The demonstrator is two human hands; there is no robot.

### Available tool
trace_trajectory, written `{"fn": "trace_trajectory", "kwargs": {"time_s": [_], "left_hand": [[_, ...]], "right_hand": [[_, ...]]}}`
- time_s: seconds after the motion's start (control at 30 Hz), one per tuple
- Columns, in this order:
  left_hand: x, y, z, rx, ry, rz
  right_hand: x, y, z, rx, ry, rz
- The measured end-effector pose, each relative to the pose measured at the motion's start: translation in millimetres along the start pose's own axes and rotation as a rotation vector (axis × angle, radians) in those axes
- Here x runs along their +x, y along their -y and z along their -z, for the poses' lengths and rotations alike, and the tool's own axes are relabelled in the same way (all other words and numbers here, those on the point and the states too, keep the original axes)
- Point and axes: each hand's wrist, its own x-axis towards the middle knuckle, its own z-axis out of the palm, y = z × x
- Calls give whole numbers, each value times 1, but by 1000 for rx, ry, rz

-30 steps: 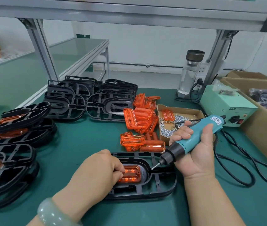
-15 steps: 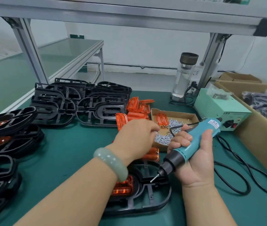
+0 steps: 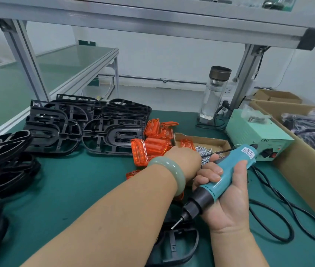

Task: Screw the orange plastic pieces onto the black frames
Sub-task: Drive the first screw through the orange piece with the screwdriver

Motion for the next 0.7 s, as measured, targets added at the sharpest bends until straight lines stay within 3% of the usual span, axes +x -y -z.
{"fn": "trace_trajectory", "kwargs": {"time_s": [0.27, 0.53, 0.7], "left_hand": [[3, -2, 0, 258, -233, -33], [-4, -1, 4, 44, -362, -63], [-7, -6, 7, 35, -428, -58]], "right_hand": [[1, 1, 0, -3, 29, -9], [1, 1, 0, -13, 17, -11], [0, 1, 0, -15, 35, -15]]}}
